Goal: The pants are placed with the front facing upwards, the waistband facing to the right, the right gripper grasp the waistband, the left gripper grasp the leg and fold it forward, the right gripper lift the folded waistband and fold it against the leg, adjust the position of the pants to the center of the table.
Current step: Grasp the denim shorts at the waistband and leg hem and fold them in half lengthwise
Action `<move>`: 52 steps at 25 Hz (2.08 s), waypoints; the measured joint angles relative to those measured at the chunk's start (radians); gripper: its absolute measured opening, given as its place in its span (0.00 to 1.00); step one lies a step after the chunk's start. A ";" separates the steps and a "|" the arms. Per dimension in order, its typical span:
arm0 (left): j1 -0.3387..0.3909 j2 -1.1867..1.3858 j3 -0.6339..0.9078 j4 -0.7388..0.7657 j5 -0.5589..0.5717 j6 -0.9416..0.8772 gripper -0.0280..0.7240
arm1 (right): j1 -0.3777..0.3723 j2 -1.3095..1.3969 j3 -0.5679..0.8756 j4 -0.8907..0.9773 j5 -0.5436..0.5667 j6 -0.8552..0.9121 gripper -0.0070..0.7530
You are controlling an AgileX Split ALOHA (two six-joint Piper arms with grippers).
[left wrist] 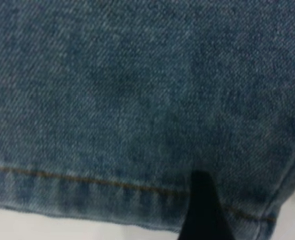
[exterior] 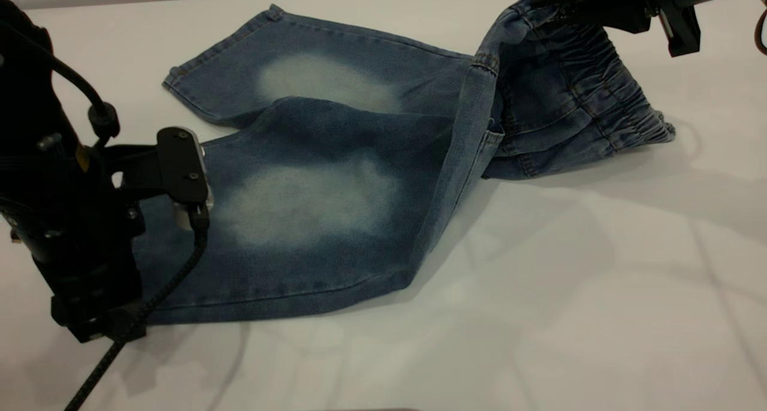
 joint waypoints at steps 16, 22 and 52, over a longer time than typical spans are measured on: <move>0.000 -0.004 -0.010 0.017 -0.031 -0.102 0.08 | 0.000 0.000 0.000 -0.021 0.010 0.000 0.13; 0.000 -0.221 0.002 0.006 -0.009 -0.106 0.08 | -0.002 -0.001 0.000 -0.145 0.096 0.059 0.13; 0.144 0.233 -0.842 0.003 -0.124 -0.365 0.08 | -0.075 0.004 0.000 -0.093 -0.284 0.383 0.13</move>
